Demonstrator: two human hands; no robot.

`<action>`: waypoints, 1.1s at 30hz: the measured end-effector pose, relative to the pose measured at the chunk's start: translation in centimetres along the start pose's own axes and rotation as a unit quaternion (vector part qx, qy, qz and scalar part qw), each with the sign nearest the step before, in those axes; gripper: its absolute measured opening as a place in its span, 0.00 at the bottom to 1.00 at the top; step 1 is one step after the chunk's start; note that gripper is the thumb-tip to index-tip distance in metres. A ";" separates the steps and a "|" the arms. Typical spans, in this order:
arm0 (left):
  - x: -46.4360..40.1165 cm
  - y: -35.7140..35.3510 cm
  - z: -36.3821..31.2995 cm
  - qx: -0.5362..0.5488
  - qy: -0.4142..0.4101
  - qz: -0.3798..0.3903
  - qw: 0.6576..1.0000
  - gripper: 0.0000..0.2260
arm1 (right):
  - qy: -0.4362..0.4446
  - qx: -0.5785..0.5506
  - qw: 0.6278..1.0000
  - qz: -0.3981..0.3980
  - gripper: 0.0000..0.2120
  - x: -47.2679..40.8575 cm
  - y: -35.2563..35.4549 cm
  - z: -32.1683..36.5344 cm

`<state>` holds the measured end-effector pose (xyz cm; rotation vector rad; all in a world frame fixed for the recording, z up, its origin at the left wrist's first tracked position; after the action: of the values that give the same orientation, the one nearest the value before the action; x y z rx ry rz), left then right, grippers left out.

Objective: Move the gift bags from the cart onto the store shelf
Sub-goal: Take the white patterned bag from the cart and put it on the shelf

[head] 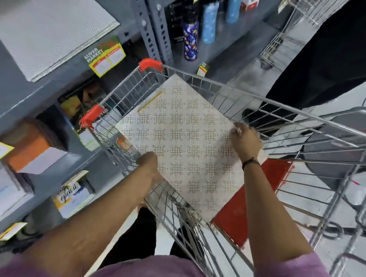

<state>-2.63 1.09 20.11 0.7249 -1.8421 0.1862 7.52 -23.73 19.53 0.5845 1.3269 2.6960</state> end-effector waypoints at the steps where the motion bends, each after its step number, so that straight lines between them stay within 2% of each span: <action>1: 1.9 0.0 -0.1 0.005 -0.009 0.017 1.000 0.16 | 0.006 0.003 1.000 -0.004 0.16 0.0 0.7 0.2; 6: 6.6 1.2 -0.2 0.015 -0.041 0.103 0.994 0.17 | 0.036 0.025 0.999 -0.006 0.16 0.5 3.1 1.5; 10: 7.1 3.7 -1.2 0.055 -0.072 0.133 0.987 0.18 | 0.047 0.008 0.999 -0.005 0.15 1.3 4.5 3.1; 13: 8.1 5.3 -2.5 0.054 -0.160 0.154 0.973 0.16 | 0.058 -0.016 0.998 0.012 0.15 2.1 5.2 4.1; 18: 9.8 8.2 -5.6 0.052 -0.287 0.074 0.954 0.07 | 0.096 -0.106 0.987 0.072 0.14 3.9 5.8 6.1; 23: 9.7 12.1 -9.6 0.029 -0.367 -0.014 0.930 0.07 | 0.097 -0.205 0.957 0.179 0.12 7.1 4.9 8.6; 27: 9.3 14.8 -11.9 0.005 -0.409 -0.084 0.909 0.08 | 0.050 -0.295 0.915 0.270 0.12 9.7 3.2 9.8; 33: 7.8 18.4 -13.8 0.018 -0.426 -0.109 0.898 0.13 | 0.054 -0.330 0.899 0.282 0.12 11.3 0.3 12.7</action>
<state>-3.64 19.09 36.46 1.1493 -2.5545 -0.3014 1.85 -11.79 30.12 0.8252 0.1667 3.3853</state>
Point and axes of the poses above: each hand's wrist, its own x-axis away from the middle knuckle, its own y-axis out of the back of the hand, z = x × y, the point moved 4 cm from there along -x, towards the middle knuckle
